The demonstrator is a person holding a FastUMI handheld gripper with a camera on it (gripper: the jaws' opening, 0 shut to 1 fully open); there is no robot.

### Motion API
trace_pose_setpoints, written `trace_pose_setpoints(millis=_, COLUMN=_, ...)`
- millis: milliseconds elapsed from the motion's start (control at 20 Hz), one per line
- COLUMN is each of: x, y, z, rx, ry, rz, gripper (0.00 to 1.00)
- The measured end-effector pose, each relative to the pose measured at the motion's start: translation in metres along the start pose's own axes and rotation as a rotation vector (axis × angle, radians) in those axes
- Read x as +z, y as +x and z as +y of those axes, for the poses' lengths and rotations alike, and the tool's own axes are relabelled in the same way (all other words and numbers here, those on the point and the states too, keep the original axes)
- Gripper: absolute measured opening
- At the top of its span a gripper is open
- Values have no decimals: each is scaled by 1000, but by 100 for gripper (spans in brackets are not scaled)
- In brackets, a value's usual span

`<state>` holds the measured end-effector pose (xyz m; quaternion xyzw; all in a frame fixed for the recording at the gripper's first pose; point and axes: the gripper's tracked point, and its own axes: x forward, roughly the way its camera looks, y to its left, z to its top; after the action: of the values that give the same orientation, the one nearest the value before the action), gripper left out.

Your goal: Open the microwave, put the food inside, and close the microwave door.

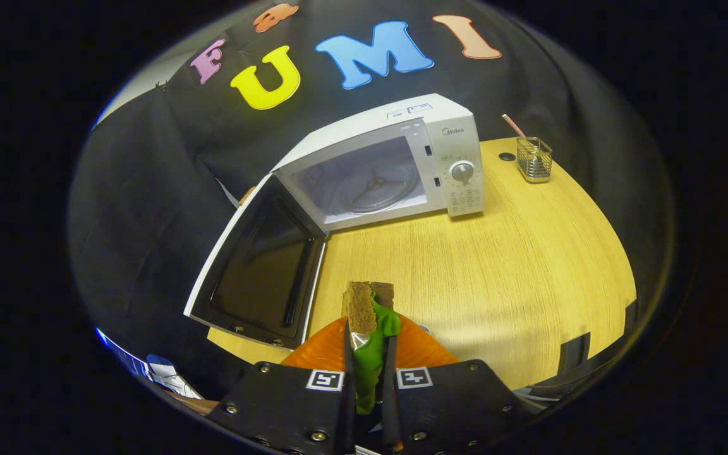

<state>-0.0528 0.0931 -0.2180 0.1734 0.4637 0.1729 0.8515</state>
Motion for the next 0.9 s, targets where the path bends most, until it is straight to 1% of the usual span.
trace_pose_setpoints(millis=450, x=44, y=36, z=44, rx=38, ry=55, rz=-92, gripper=16)
trace_pose_setpoints(millis=900, x=80, y=84, z=58, rx=43, ry=173, rz=-211, gripper=16)
